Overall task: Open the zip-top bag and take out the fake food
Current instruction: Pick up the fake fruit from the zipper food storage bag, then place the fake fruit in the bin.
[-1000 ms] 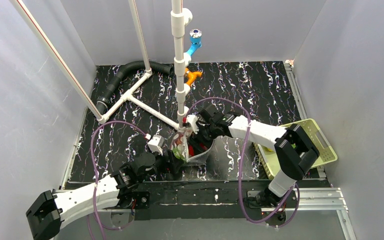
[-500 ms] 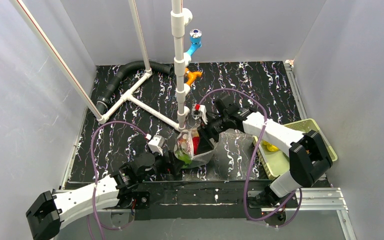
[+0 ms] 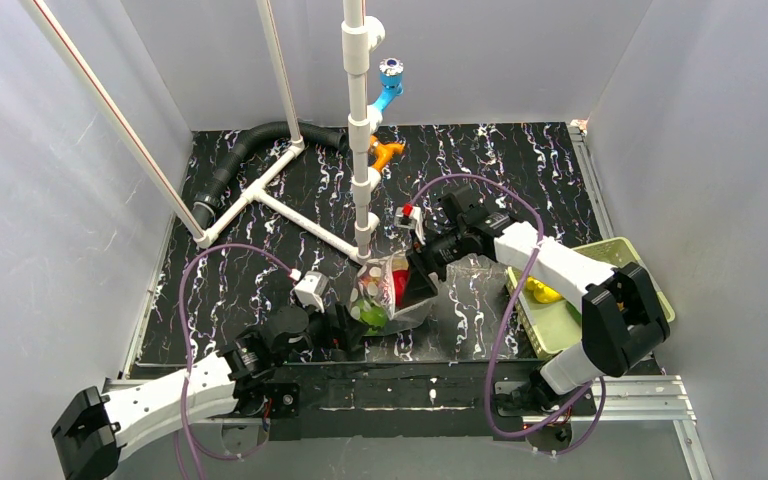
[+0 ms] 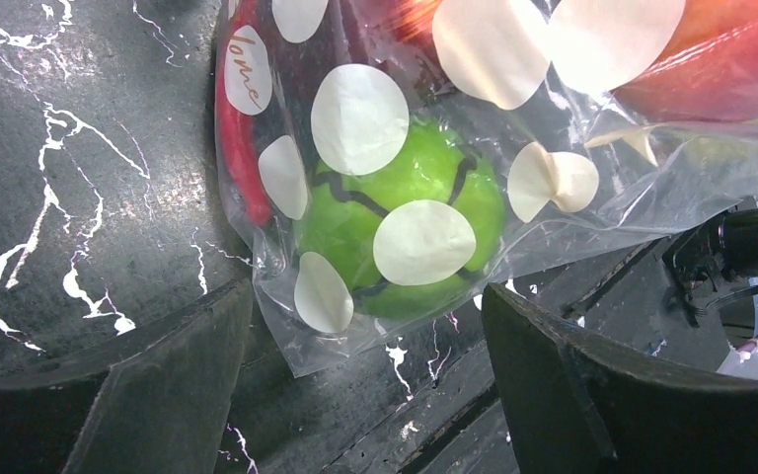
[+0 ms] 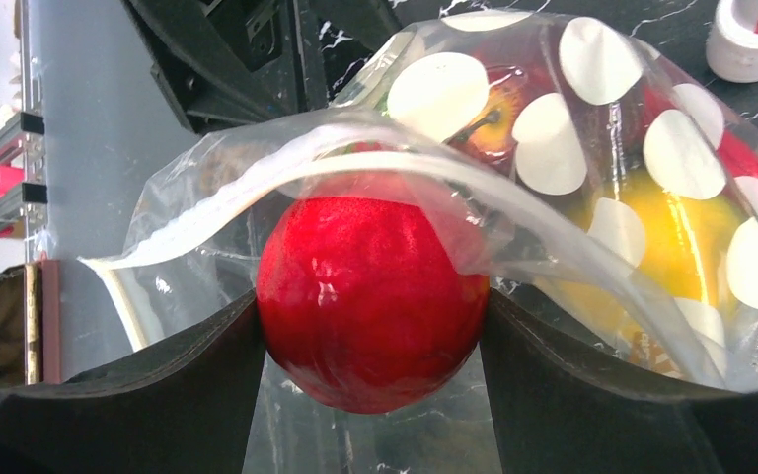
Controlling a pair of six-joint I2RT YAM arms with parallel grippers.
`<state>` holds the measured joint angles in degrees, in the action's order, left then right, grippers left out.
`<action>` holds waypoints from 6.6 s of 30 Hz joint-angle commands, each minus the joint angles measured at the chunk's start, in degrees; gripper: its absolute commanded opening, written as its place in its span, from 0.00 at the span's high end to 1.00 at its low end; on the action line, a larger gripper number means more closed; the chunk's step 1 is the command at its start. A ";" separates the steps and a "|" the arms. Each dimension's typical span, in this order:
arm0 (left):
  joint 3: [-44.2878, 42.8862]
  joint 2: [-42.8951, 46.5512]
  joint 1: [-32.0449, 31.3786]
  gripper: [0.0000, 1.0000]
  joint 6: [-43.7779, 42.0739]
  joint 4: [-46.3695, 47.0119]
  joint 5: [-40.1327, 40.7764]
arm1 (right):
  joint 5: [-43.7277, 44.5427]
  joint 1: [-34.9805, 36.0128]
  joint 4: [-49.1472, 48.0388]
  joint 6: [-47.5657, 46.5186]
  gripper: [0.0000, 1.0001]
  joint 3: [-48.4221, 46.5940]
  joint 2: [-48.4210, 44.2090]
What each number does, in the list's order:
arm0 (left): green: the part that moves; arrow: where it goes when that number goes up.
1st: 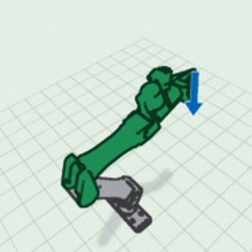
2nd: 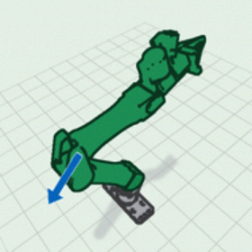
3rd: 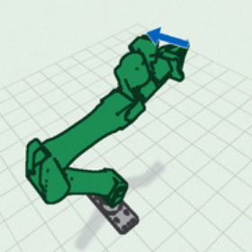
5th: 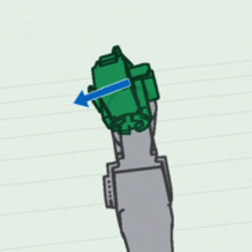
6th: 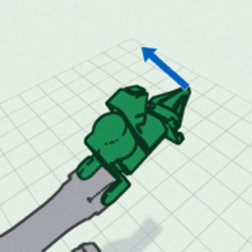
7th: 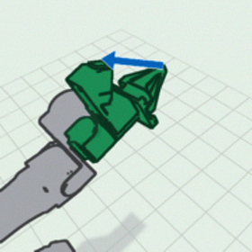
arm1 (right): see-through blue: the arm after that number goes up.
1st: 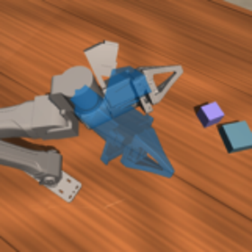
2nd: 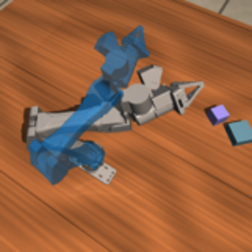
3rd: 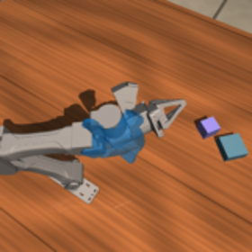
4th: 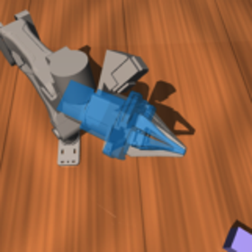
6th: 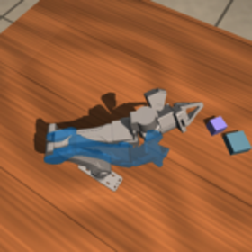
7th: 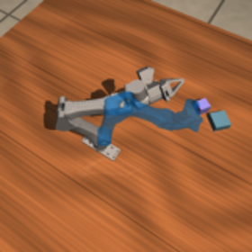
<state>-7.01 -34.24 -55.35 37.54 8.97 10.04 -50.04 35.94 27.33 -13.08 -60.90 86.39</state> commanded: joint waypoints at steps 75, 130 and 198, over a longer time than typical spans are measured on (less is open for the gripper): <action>-7.44 14.03 -0.28 0.02 6.76 -13.80 4.89 | 2.02 -17.48 18.07 -22.78 0.85 3.27 -22.02; -8.03 16.90 -0.28 0.02 5.36 -18.66 5.43 | 16.69 -48.67 14.83 -18.11 0.79 6.12 -25.58; -9.06 17.93 -0.28 0.02 4.42 -19.61 5.60 | 46.75 -67.65 -2.51 -19.64 0.09 12.65 -19.67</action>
<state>-14.00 -17.06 -55.35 42.63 -10.74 14.98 -1.93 -31.44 26.44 -32.14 -46.98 66.96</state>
